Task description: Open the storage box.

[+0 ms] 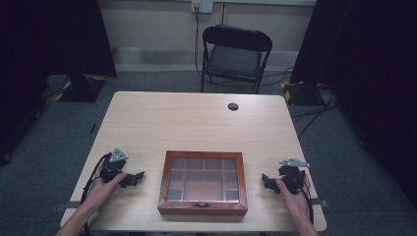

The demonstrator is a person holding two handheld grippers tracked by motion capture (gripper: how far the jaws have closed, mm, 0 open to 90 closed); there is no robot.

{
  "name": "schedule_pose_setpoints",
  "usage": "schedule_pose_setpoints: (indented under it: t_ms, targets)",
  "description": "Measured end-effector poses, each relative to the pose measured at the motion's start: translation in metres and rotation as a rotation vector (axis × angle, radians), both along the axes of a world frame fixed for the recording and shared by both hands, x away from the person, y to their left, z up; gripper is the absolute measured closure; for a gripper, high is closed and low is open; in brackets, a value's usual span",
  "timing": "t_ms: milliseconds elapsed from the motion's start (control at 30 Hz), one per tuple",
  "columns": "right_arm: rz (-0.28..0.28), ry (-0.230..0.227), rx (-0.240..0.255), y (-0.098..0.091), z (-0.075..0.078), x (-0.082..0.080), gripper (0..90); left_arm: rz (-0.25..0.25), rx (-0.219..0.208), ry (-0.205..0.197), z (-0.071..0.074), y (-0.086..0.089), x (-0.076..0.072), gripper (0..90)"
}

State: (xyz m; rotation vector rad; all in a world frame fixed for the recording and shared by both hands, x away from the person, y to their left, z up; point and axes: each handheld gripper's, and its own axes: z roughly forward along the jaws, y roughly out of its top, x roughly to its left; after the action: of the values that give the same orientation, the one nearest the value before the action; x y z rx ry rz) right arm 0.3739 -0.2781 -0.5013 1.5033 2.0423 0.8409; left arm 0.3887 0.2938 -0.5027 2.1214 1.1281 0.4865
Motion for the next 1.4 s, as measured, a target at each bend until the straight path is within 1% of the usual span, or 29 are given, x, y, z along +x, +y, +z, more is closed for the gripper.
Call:
schedule_pose_setpoints:
  t_ms: [233,267,333,367,433,500,567,600,633,700,733,800,833,1000,1033,1067,1100,1133,1167,1233,1367,1400]
  targets:
    - [-0.004,0.006,0.001,0.001,0.001,0.0,0.6,0.0,-0.003,0.002,0.0,0.0,0.0,0.7]
    - [-0.001,0.012,-0.003,0.001,0.002,-0.001,3.2,0.0,-0.003,0.003,0.0,0.0,0.0,0.7]
    - [0.01,0.006,-0.004,0.002,0.004,-0.002,15.5,-0.002,0.001,0.002,0.0,0.0,0.0,0.7]
    - [0.014,0.01,0.014,0.001,0.007,-0.003,20.0,0.003,-0.004,0.002,0.0,0.0,0.001,0.3]
    - [0.035,0.031,0.065,-0.001,0.009,-0.002,18.3,-0.001,-0.007,0.004,0.0,0.0,0.001,0.0]
    - [0.044,0.04,0.084,-0.002,0.011,-0.002,23.4,-0.002,-0.008,0.004,0.0,0.0,0.002,0.0]
    - [0.061,0.05,0.138,-0.003,0.013,-0.002,25.8,-0.003,-0.008,0.004,0.0,0.0,0.002,0.0]
    - [0.07,0.053,0.146,-0.003,0.015,-0.003,27.3,-0.002,-0.008,0.004,0.0,0.0,0.002,0.0]
    - [0.078,0.041,0.138,-0.002,0.016,-0.003,27.7,-0.004,-0.008,0.005,0.0,0.0,0.002,0.0]
    - [0.096,0.031,0.138,0.0,0.02,-0.005,29.7,-0.006,-0.009,0.004,0.0,0.0,0.002,0.0]
    - [0.103,0.027,0.152,0.001,0.021,-0.005,30.7,-0.011,-0.003,0.004,0.0,0.0,0.003,0.0]
    - [0.117,0.025,0.16,0.003,0.024,-0.006,31.7,-0.007,-0.006,0.002,0.0,0.0,0.004,0.0]
    - [0.127,0.018,0.167,0.004,0.026,-0.007,33.4,-0.013,-0.005,0.007,0.0,0.0,0.004,0.0]
    - [0.208,-0.017,0.215,0.014,0.038,-0.011,38.6,-0.015,-0.002,0.006,0.0,0.0,0.004,0.0]
    - [0.23,-0.017,0.233,0.016,0.039,-0.011,41.9,-0.016,0.0,0.006,0.0,0.0,0.004,0.0]
    - [0.246,-0.017,0.243,0.018,0.041,-0.012,43.5,-0.017,0.001,0.006,0.0,0.0,0.004,0.0]
    - [0.279,-0.013,0.252,0.022,0.043,-0.013,45.0,-0.016,0.001,0.006,0.0,0.0,0.004,0.0]
    - [0.289,-0.013,0.26,0.024,0.044,-0.013,45.5,-0.016,0.0,0.006,0.0,0.0,0.004,0.0]
    - [0.312,-0.015,0.269,0.028,0.047,-0.014,47.1,-0.017,0.001,0.006,0.0,0.0,0.004,0.0]
    - [0.338,-0.015,0.268,0.033,0.05,-0.015,48.9,-0.016,0.0,0.006,0.0,0.0,0.004,0.0]
    - [0.412,-0.021,0.295,0.047,0.058,-0.019,53.1,-0.016,0.0,0.006,0.0,0.0,0.004,0.0]
    - [0.424,-0.027,0.292,0.049,0.06,-0.02,53.9,-0.016,0.0,0.006,0.0,0.0,0.004,0.0]
